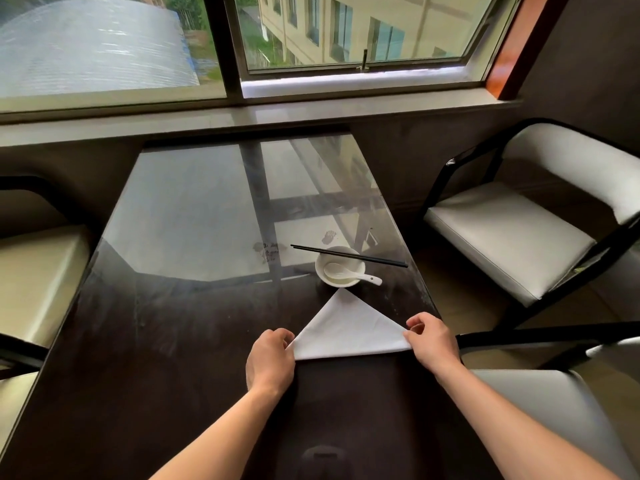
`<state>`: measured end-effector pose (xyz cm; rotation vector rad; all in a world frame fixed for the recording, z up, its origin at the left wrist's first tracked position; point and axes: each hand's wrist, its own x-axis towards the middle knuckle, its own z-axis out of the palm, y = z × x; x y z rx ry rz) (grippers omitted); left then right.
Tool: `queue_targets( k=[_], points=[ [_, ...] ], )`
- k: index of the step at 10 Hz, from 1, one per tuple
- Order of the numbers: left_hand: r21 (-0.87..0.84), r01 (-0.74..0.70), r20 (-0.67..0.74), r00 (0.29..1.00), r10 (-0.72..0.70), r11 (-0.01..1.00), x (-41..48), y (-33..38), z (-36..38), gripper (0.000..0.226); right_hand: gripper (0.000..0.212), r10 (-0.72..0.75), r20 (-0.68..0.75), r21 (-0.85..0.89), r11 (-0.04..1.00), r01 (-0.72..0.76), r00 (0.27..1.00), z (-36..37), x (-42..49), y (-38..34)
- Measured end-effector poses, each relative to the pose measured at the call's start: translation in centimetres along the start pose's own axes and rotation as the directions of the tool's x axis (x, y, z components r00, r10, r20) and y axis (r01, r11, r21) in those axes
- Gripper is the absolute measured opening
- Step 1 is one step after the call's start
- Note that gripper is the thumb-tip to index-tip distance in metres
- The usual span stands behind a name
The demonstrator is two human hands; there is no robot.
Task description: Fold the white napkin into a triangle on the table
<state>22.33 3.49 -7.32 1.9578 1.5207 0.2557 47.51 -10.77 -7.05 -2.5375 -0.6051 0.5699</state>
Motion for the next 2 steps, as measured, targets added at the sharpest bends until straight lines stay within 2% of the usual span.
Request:
queue_targets(
  k=[1,2],
  points=[
    [0.060,-0.044,-0.001,0.999,0.044,0.997,-0.34,-0.09,-0.47,0.028,0.017,-0.030,-0.025,0.018,0.999,0.030,0.999,-0.21,-0.25,-0.09],
    [0.225,-0.157,-0.012,0.986,0.164,0.962,-0.69,-0.45,-0.67,0.043,0.020,-0.126,-0.070,-0.028,0.992,0.125,0.990,-0.29,-0.86,-0.25]
  ],
)
